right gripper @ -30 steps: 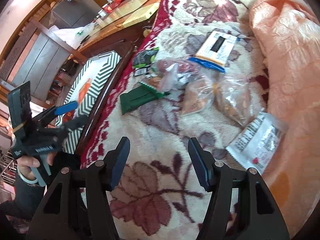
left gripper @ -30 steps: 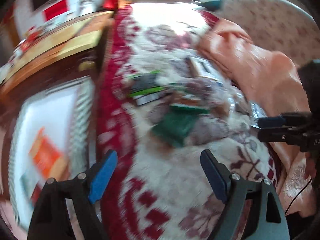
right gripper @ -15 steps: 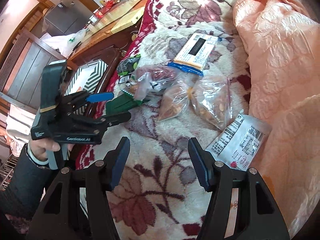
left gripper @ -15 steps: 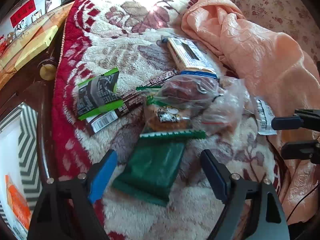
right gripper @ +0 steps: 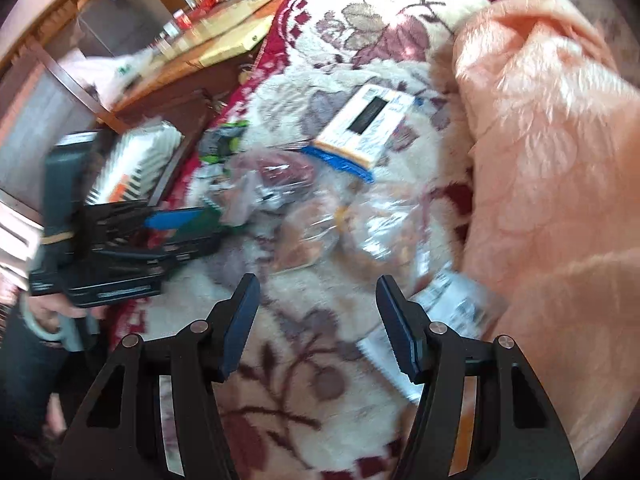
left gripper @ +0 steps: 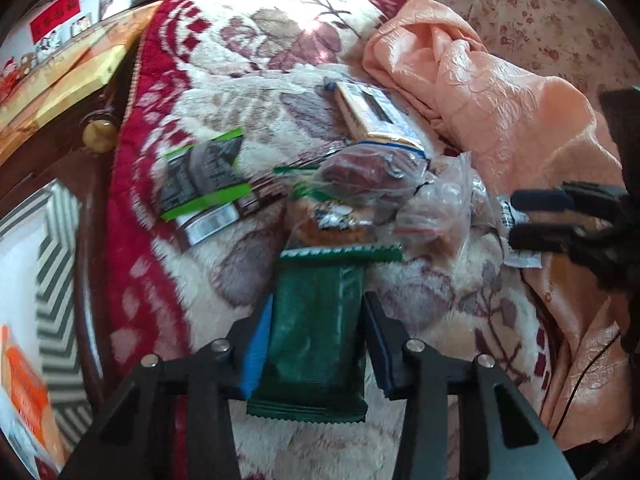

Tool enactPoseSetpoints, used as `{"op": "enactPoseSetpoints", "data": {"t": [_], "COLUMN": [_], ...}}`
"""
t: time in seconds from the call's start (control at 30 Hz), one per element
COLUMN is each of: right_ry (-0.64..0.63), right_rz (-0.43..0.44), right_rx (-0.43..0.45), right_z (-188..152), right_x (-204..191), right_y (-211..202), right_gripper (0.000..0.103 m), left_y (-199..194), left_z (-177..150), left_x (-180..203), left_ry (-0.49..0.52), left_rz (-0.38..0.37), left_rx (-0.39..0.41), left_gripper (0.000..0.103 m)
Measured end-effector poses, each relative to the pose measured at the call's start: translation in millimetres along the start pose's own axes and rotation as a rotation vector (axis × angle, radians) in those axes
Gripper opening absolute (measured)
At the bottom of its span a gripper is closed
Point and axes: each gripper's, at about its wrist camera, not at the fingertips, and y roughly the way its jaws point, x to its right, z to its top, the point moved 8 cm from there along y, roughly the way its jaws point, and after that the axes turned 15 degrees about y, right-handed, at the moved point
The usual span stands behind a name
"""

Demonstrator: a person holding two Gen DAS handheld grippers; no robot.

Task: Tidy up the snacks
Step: 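Grasp the clear bag of nuts with the right gripper while the left gripper holds the green packet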

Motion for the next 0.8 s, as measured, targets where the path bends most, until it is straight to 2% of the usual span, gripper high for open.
{"op": "enactPoseSetpoints", "data": {"t": [0.07, 0.13, 0.17, 0.2, 0.27, 0.43, 0.53, 0.57, 0.6, 0.67, 0.8], "right_ry": [0.024, 0.117, 0.175, 0.207, 0.252, 0.115, 0.083, 0.077, 0.068, 0.057, 0.031], "right_rz": [-0.035, -0.007, 0.015, 0.012, 0.004, -0.11, -0.088, -0.068, -0.061, -0.043, -0.03], "right_rx": [0.0, 0.014, 0.029, 0.034, 0.041, 0.039, 0.045, 0.055, 0.059, 0.068, 0.053], "right_z": [6, 14, 19, 21, 25, 28, 33, 34, 33, 32, 20], "right_x": [7, 13, 16, 19, 20, 10, 11, 13, 14, 17, 15], "right_y": [7, 14, 18, 21, 30, 52, 59, 60, 59, 54, 40], "right_gripper": [0.068, 0.068, 0.072, 0.078, 0.08, 0.083, 0.083, 0.074, 0.059, 0.046, 0.041], "left_y": [-4, -4, -3, -3, -2, 2, 2, 1, 0, -3, -14], "left_z": [-3, -4, -5, -5, -6, -5, -5, -6, -7, -11, -23], "left_x": [0, -1, -1, -1, -2, -5, -3, -2, 0, 0, -3], "left_ry": [-0.013, -0.023, -0.027, -0.028, -0.033, -0.062, -0.059, -0.051, -0.049, -0.055, -0.104], "left_rz": [0.006, 0.007, 0.009, 0.011, 0.016, 0.012, 0.03, 0.042, 0.046, 0.052, 0.054], "left_rx": [0.007, 0.008, 0.008, 0.008, 0.011, 0.016, 0.011, 0.01, 0.011, 0.017, 0.034], "left_gripper": [0.046, 0.046, 0.047, 0.047, 0.047, 0.047, 0.047, 0.047, 0.046, 0.046, 0.046]}}
